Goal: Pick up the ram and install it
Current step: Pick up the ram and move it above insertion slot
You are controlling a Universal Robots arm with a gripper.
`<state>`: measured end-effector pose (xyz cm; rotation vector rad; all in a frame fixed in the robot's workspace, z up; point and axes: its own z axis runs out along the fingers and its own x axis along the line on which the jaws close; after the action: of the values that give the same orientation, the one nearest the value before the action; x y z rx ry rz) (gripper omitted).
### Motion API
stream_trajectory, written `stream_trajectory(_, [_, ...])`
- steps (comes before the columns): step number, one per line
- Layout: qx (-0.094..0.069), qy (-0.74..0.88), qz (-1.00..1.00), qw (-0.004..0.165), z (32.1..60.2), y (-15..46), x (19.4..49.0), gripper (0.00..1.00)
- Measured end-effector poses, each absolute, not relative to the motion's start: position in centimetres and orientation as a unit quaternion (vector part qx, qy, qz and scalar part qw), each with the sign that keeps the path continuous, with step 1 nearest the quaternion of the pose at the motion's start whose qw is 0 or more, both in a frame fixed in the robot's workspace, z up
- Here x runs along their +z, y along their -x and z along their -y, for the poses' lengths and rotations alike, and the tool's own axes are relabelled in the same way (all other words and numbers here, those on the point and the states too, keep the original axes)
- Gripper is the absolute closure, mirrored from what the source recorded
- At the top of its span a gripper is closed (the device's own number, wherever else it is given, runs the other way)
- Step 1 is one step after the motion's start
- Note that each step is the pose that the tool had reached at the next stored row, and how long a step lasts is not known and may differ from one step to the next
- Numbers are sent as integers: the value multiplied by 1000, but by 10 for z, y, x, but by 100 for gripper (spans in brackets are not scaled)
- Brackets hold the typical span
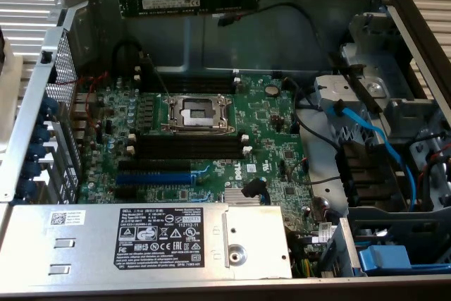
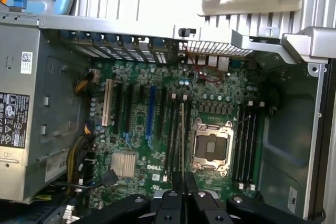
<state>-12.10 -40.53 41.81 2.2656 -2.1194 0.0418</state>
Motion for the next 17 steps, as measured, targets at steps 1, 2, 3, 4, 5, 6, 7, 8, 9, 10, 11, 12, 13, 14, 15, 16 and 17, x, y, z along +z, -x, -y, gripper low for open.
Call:
stream_trajectory(1, [11, -727, 686, 21, 404, 120, 416, 88])
stream_trajectory(2, [9, -726, 687, 24, 403, 119, 413, 88])
stream_trajectory(3, [7, -725, 688, 26, 401, 117, 410, 88])
stream_trajectory(4, [6, -725, 688, 27, 400, 116, 409, 88])
stream_trajectory(5, [5, -724, 689, 28, 399, 115, 408, 88])
stream_trajectory(6, [4, -724, 689, 28, 398, 115, 406, 88])
stream_trajectory(7, [3, -724, 690, 29, 397, 113, 404, 88])
stream_trajectory(8, [3, -723, 690, 30, 396, 112, 403, 88])
stream_trajectory(9, [2, -723, 690, 30, 395, 111, 401, 88])
stream_trajectory(10, [2, -722, 691, 31, 394, 109, 399, 88])
stream_trajectory(11, [1, -722, 692, 31, 394, 108, 397, 88])
stream_trajectory(12, [1, -721, 692, 31, 394, 106, 395, 88])
stream_trajectory(13, [1, -720, 693, 31, 394, 105, 393, 88])
stream_trajectory(14, [1, -719, 694, 31, 394, 104, 392, 88])
stream_trajectory(15, [0, -719, 695, 32, 395, 104, 392, 88])
stream_trajectory(16, [0, -719, 695, 32, 395, 104, 392, 88])
stream_trajectory(17, [0, -719, 695, 32, 395, 104, 392, 88])
